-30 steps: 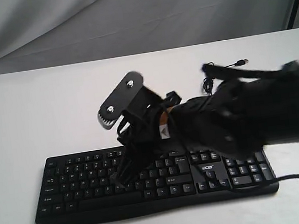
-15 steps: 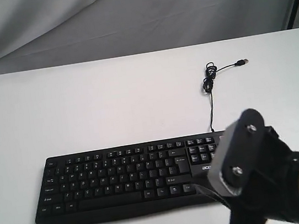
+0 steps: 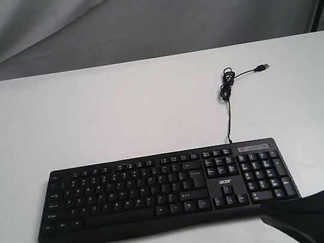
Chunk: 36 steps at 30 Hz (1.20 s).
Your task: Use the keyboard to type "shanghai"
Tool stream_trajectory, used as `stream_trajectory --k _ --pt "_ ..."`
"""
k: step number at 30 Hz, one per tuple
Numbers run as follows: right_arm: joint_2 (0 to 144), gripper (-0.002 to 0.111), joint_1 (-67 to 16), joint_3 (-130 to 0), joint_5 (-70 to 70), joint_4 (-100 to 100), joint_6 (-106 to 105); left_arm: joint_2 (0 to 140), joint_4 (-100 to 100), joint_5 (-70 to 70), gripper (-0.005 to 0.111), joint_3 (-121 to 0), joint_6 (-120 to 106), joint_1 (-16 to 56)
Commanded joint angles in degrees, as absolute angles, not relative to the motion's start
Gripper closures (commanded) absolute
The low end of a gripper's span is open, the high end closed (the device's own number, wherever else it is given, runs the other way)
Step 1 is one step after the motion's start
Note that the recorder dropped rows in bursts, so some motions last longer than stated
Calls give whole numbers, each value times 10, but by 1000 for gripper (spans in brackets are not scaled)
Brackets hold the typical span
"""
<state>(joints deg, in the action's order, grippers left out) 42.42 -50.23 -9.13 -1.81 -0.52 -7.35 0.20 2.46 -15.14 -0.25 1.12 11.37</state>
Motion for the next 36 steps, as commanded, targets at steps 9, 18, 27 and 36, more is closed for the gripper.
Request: stream_trajectory --k 9,18,27,36 --pt "193 108 -312 -20 -21 0 -90 0 25 -149 107 0 13 116" --pt "18 108 -210 0 67 0 -98 0 25 -149 107 0 13 116" --pt "0 108 -187 0 104 0 -98 0 25 -149 107 0 13 116" --pt "0 108 -186 0 179 27 -69 0 25 -149 107 0 13 116"
